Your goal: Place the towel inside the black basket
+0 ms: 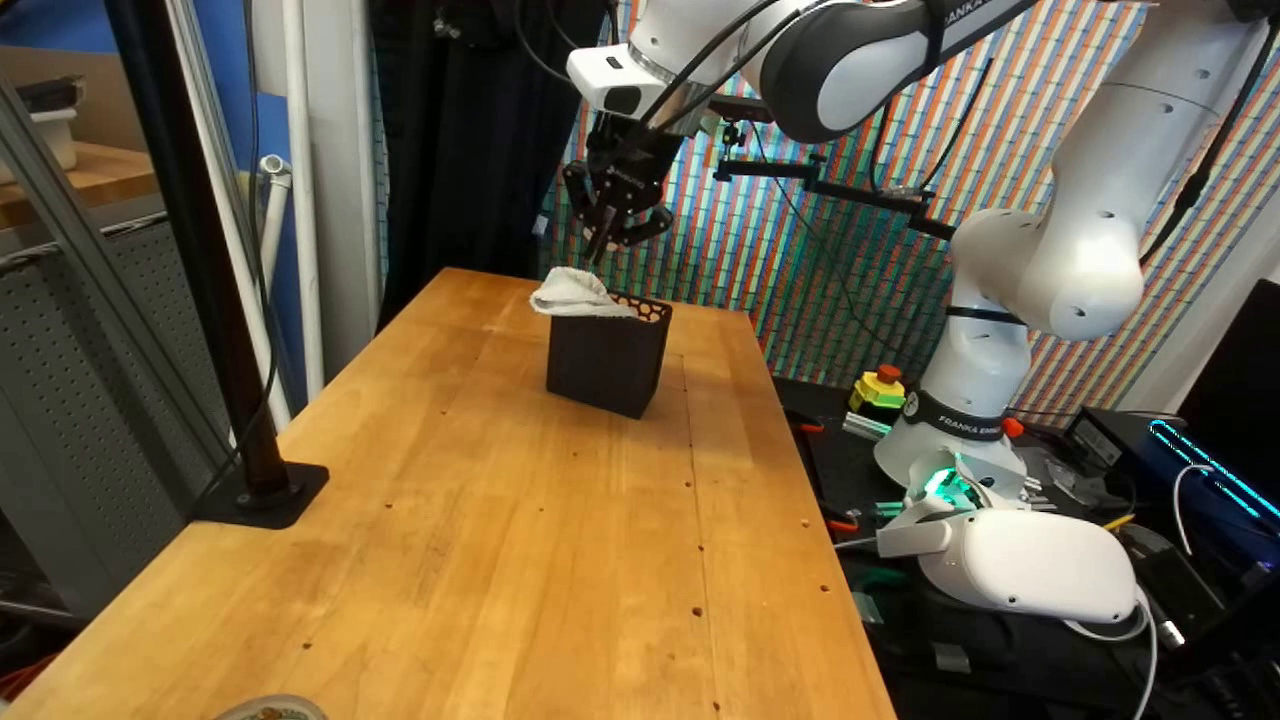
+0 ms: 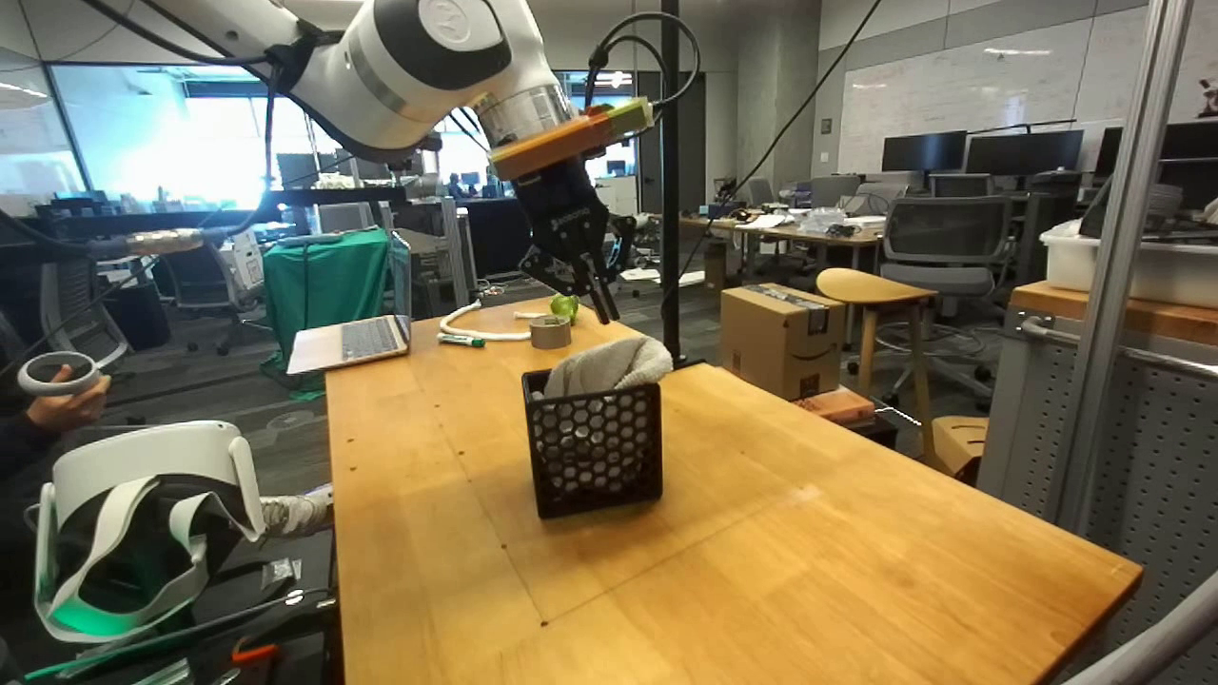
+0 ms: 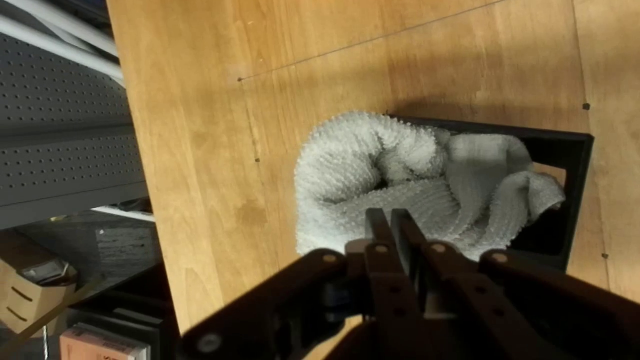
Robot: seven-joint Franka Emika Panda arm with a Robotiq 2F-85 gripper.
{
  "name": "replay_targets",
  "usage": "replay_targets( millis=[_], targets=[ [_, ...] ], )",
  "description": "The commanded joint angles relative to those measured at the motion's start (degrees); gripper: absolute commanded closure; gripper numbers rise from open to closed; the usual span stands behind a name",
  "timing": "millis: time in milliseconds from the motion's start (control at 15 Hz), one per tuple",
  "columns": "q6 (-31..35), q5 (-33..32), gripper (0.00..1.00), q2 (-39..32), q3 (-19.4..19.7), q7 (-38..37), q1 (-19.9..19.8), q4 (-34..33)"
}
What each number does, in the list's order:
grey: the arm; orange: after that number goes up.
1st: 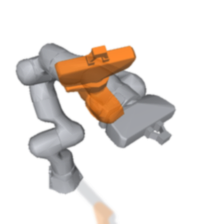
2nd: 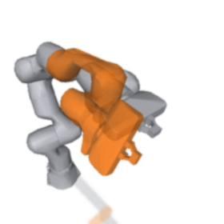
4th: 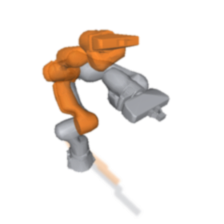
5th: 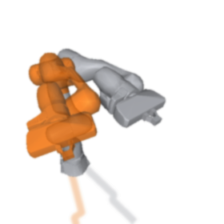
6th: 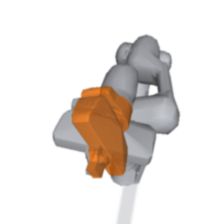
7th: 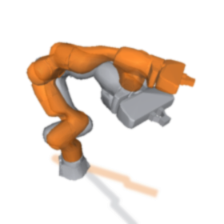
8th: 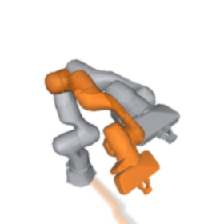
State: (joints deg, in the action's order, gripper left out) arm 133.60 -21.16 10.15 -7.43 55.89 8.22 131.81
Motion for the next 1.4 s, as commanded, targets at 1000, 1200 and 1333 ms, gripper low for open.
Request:
replay_targets(
  millis=[1000, 1200, 1333],
  targets=[
    [10.1, 5.2, 0.89, -14.4, -1.6, 12.5, 0.5, -7.3],
    [9.5, 3.9, 0.89, -16.1, -1.9, 12.2, 0.3, -8.1],
    [9.1, 2.7, 0.89, -16.8, -1.8, 11.7, 0.3, -8.4]
  ],
)
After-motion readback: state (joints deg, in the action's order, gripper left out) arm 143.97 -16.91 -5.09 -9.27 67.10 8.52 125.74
